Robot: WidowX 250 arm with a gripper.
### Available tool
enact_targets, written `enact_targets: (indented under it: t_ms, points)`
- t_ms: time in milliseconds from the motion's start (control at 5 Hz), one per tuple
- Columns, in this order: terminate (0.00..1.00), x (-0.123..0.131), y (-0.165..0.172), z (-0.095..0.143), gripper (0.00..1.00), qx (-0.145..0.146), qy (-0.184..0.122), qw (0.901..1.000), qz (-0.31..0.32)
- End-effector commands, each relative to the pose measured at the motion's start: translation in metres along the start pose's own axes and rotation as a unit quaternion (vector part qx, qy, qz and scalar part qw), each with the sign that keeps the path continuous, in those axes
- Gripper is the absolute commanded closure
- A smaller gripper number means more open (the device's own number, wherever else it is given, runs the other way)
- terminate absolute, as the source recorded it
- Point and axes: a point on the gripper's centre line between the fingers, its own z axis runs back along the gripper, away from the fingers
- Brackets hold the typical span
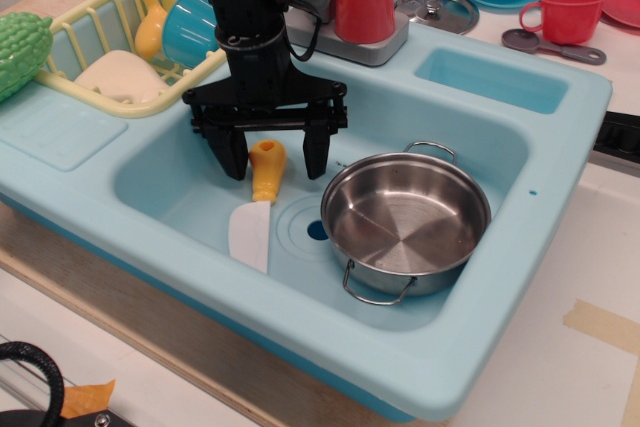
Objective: Put knife in pot or pan
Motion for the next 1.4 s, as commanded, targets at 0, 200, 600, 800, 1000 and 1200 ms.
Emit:
enact_targets:
  t_ms: [0,200,600,800,1000,1200]
  points:
    - [0.0,0.006,0.011,-0.005,1.0,-0.013,-0.012,0.9998,0.004]
    - [0.0,0.003,0.013,-0.007,1.0,-0.017,-0.01,0.9998,0.009]
    - [0.0,0.019,-0.003,0.02,1.0,0.01,-0.006,0.9995,-0.03]
    - [0.0,0.026,-0.015,0.043,1.0,0.015,-0.016,0.9975,-0.067]
    - [0.0,0.028,-0.029,0.059,1.0,-0.013,0.0,0.9866,-0.163]
    - [0.0,0.023,-0.05,0.063,1.0,-0.05,0.018,0.9767,-0.208]
